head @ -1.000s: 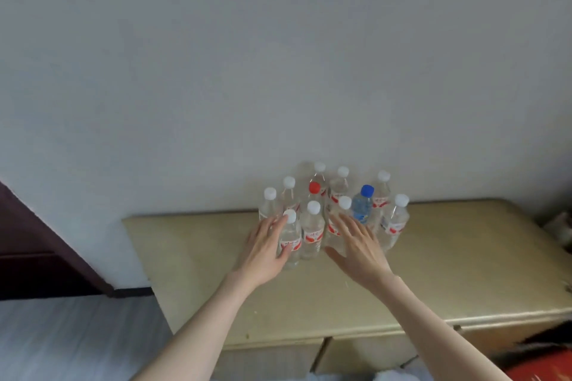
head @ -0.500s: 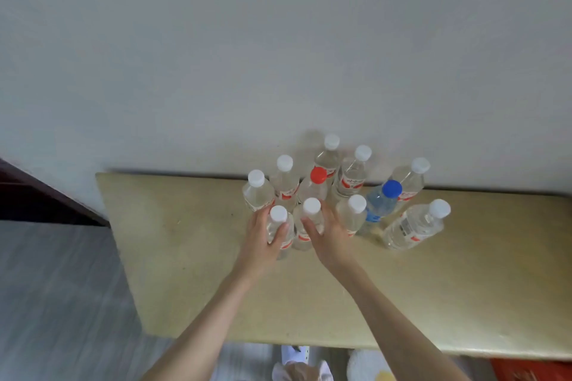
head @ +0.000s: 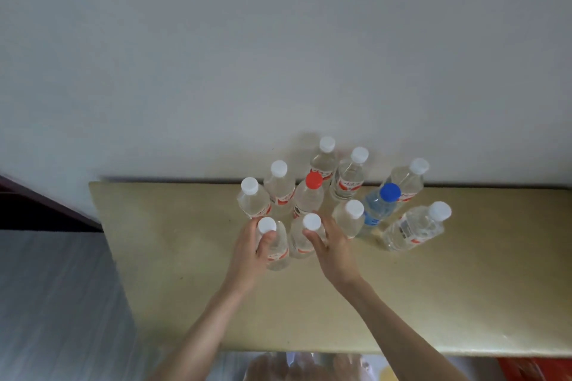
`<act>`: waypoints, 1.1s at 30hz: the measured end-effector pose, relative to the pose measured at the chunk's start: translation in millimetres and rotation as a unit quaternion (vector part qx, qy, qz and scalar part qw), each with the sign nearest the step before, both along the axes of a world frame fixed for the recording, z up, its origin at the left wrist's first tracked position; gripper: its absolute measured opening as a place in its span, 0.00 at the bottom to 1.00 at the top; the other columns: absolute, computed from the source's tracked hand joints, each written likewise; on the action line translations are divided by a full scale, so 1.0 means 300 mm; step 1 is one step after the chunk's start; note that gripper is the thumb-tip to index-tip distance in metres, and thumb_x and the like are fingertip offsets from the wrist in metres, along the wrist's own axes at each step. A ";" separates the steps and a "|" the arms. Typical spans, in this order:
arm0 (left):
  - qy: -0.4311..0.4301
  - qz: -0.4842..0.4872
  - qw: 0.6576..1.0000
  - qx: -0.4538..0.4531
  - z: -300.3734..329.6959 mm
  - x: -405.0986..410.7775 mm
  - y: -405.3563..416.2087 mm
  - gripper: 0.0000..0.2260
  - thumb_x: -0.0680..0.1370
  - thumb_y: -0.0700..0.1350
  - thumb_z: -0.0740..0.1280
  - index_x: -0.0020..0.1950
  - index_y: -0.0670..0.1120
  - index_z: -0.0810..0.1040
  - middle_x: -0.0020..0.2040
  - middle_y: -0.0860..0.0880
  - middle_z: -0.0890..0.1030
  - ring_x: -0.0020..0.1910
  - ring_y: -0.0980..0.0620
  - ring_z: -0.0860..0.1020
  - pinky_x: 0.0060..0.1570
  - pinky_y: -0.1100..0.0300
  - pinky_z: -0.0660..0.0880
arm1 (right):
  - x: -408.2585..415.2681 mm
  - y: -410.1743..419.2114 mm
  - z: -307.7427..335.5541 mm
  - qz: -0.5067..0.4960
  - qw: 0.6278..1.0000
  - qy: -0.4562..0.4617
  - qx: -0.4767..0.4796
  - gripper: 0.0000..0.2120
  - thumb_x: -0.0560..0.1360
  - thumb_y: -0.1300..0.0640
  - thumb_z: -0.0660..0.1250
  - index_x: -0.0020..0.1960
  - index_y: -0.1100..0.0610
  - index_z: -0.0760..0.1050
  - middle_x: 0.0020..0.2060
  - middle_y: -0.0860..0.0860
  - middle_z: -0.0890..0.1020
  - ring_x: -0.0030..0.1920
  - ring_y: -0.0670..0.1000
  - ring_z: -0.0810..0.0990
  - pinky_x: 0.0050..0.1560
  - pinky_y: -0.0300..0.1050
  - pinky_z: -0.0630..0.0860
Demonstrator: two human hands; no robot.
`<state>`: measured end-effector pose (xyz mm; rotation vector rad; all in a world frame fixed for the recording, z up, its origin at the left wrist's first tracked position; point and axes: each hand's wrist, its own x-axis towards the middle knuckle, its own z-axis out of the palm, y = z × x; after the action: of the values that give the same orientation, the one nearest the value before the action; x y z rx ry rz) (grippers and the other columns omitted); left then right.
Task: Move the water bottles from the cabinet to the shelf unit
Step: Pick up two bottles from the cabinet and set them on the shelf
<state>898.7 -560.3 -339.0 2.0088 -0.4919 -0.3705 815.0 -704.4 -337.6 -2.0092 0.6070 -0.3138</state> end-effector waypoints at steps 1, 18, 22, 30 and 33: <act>-0.008 0.009 1.000 0.004 -0.010 0.011 0.014 0.19 0.72 0.61 0.57 0.56 0.50 0.70 0.51 0.51 0.78 0.51 0.58 0.76 0.49 0.67 0.67 | -0.018 0.000 -0.001 -0.011 1.000 0.004 -0.005 0.15 0.75 0.53 0.65 0.59 0.59 0.72 0.44 0.43 0.76 0.43 0.43 0.72 0.44 0.33 0.66; 0.048 -0.298 0.948 -0.096 0.174 -0.274 0.068 0.09 0.74 0.61 0.60 0.47 0.57 0.72 0.44 0.56 0.79 0.42 0.69 0.75 0.41 0.77 0.68 | -0.671 0.342 0.146 -0.430 0.893 -0.081 0.107 0.09 0.78 0.53 0.57 0.44 0.56 0.72 0.35 0.47 0.73 0.37 0.43 0.70 0.36 0.30 0.67; 0.046 -0.386 0.915 -0.109 0.224 -0.452 0.068 0.16 0.68 0.65 0.55 0.42 0.56 0.72 0.40 0.54 0.79 0.40 0.66 0.75 0.39 0.74 0.68 | -0.870 0.480 0.177 -0.539 0.813 -0.157 0.156 0.28 0.70 0.33 0.58 0.46 0.60 0.72 0.42 0.64 0.76 0.43 0.57 0.75 0.48 0.48 0.71; 0.028 -0.579 0.806 -0.120 0.293 -0.940 0.124 0.22 0.67 0.71 0.52 0.40 0.55 0.71 0.34 0.55 0.75 0.35 0.66 0.73 0.35 0.73 0.67 | -1.312 0.839 0.289 -0.679 0.686 -0.231 0.123 0.18 0.71 0.42 0.57 0.47 0.55 0.75 0.43 0.55 0.79 0.43 0.51 0.79 0.46 0.43 0.75; 0.040 -0.645 0.754 -0.112 0.308 -1.173 0.207 0.30 0.63 0.78 0.49 0.44 0.55 0.73 0.39 0.56 0.77 0.40 0.65 0.75 0.40 0.74 0.68 | -1.504 1.031 0.316 -0.735 0.628 -0.242 0.090 0.22 0.68 0.33 0.59 0.45 0.52 0.76 0.43 0.54 0.81 0.43 0.51 0.80 0.48 0.46 0.76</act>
<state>546.8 -498.1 -246.7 1.1066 -1.7539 -1.1412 363.8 -395.2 -242.9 -0.6747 1.7058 -1.6001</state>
